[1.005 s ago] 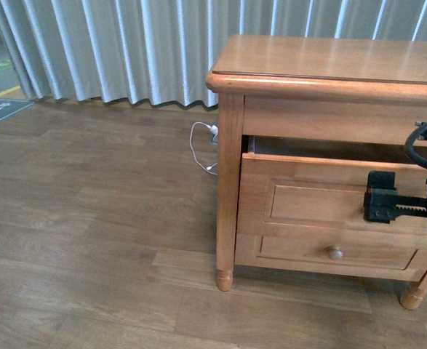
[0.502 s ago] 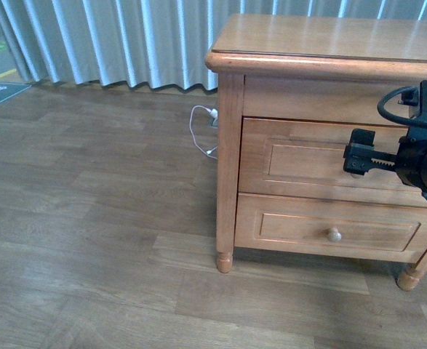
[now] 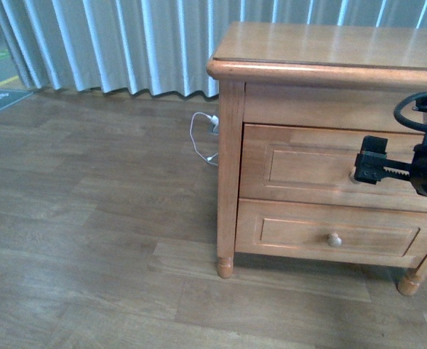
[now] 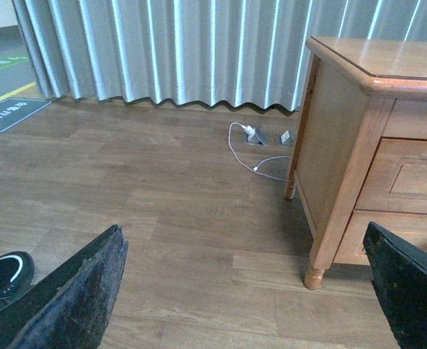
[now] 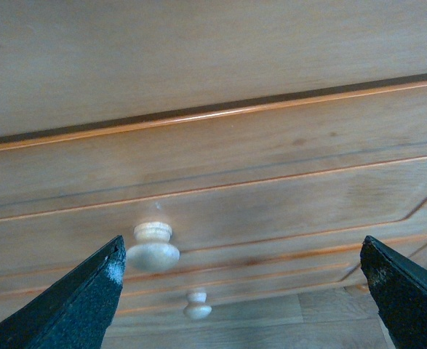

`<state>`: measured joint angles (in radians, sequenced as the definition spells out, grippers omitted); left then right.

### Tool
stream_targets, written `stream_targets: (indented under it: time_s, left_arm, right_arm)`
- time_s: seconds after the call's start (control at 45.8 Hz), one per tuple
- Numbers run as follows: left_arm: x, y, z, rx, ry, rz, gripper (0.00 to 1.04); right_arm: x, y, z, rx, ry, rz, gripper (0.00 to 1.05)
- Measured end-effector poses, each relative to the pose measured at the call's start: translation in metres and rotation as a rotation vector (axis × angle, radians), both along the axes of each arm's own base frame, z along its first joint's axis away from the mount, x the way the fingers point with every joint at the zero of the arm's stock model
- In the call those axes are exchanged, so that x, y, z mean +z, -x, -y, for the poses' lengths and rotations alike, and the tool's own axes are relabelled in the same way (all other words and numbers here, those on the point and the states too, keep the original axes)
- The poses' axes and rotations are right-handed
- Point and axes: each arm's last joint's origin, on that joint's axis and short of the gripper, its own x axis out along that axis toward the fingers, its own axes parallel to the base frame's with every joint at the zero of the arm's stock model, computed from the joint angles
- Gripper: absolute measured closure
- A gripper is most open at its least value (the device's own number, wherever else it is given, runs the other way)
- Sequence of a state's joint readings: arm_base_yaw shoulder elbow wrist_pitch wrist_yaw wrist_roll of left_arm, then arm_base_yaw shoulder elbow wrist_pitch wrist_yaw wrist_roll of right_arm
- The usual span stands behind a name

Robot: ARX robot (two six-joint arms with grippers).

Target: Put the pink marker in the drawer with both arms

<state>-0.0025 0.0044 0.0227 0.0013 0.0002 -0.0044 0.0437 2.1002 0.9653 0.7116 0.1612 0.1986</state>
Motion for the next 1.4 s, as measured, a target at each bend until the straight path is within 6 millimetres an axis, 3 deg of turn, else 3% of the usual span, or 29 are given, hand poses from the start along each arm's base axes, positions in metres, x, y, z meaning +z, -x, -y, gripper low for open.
stream_targets:
  time_s: [0.502,0.699,0.83,1.026,1.398]
  left_arm:
    - [0.0,0.0,0.0,0.0,0.0,0.0,0.06]
    - [0.0,0.0,0.0,0.0,0.0,0.0,0.06]
    - [0.0,0.0,0.0,0.0,0.0,0.0,0.06]
    - [0.0,0.0,0.0,0.0,0.0,-0.001,0.06]
    - [0.0,0.0,0.0,0.0,0.0,-0.001,0.06]
  right_arm:
    - [0.116,0.146,0.008,0.176,-0.031,0.045,0.09]
    - [0.153,0.201,0.012,0.182,-0.027,0.097,0.09]
    - [0.161,0.211,0.013,0.176,-0.02,0.13,0.09]
    - [0.137,0.225,0.013,0.149,0.124,0.401,0.42]
    - [0.103,0.252,0.013,0.154,0.147,0.404,1.04]
